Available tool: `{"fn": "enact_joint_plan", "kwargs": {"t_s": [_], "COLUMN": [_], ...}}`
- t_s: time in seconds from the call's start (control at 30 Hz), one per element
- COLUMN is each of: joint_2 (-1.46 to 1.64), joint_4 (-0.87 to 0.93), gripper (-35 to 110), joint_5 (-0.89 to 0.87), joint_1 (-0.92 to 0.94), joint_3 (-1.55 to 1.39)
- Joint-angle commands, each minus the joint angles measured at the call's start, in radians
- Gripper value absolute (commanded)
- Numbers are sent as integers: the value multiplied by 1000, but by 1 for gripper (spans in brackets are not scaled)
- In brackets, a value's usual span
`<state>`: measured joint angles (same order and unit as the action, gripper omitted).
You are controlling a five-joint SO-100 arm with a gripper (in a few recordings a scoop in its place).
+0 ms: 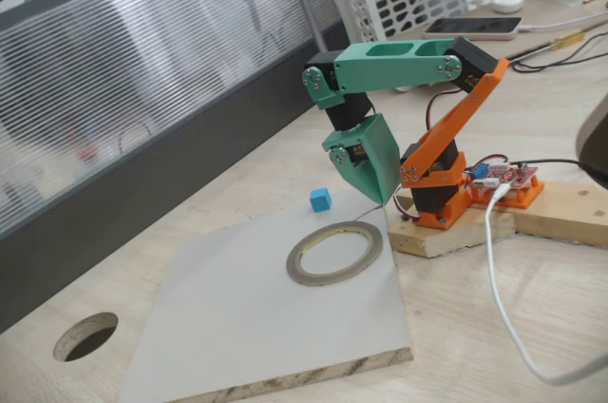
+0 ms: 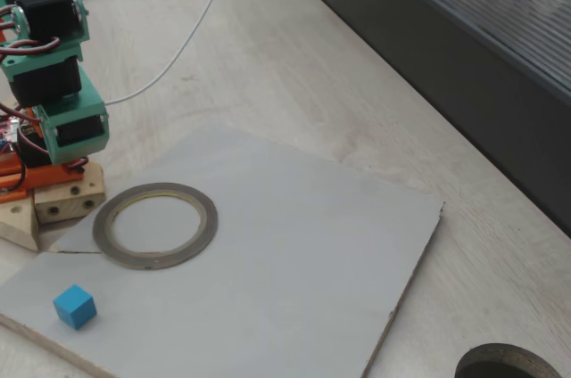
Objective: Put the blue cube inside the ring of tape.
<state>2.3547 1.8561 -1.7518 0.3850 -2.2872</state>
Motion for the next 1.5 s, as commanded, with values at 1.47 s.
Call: {"fn": "enact_joint_plan", "kwargs": {"t_s": [1.47], "joint_2": [-934], "joint_4": [-3], "gripper": [0], "joint_5": [-2], "joint_1": [360], "joint_3": [950]}}
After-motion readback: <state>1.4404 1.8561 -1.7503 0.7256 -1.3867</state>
